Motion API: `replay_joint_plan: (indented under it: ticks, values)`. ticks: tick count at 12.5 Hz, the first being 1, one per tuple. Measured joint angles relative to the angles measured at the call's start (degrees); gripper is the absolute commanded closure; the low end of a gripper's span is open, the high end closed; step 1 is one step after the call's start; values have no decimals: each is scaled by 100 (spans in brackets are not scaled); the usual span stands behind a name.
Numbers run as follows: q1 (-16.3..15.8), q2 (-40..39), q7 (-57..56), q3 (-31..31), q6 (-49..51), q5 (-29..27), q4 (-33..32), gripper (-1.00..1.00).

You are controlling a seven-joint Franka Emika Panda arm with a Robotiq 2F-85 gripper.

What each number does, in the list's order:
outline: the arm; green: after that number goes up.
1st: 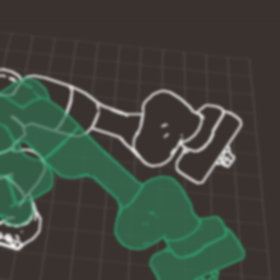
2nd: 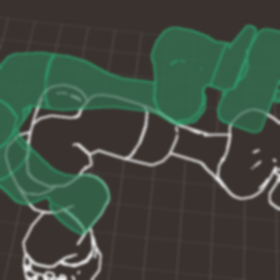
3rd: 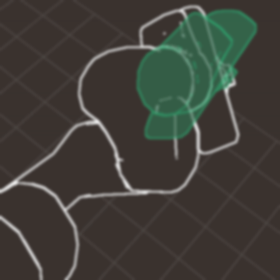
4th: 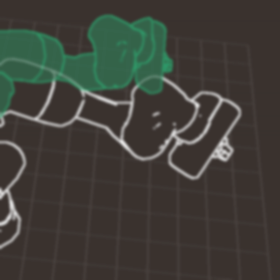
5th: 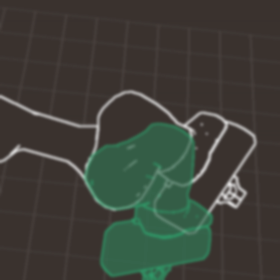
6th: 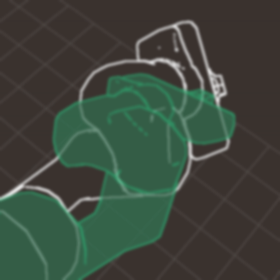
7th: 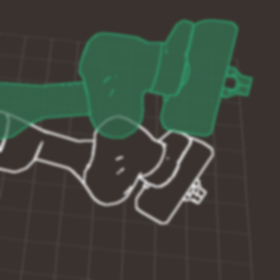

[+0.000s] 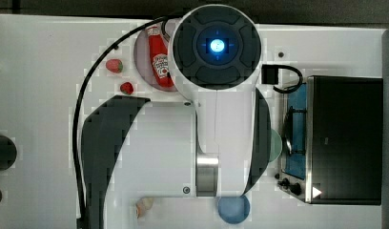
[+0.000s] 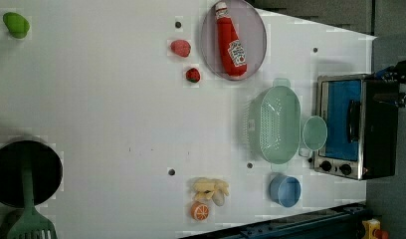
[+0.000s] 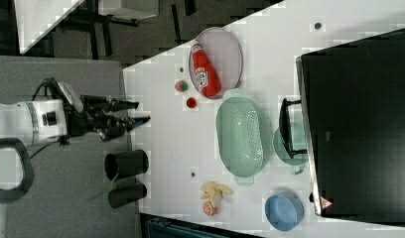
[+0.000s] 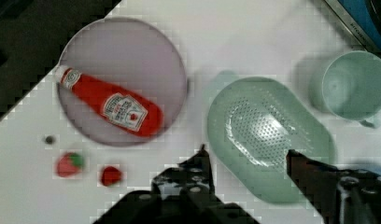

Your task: Drag strainer right to left.

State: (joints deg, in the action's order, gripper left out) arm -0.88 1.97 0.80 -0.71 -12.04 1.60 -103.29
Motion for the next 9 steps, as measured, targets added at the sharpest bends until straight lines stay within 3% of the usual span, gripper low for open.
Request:
replay_joint_plan:
  ticks: [3,6,9]
  values:
    - [137,2020,176,-114,1615,140,-1712,-99]
    - [124,3390,289,-299,1364,152,-2048,-100]
    - [129,3577,494,-368,627,164,-2093,-100]
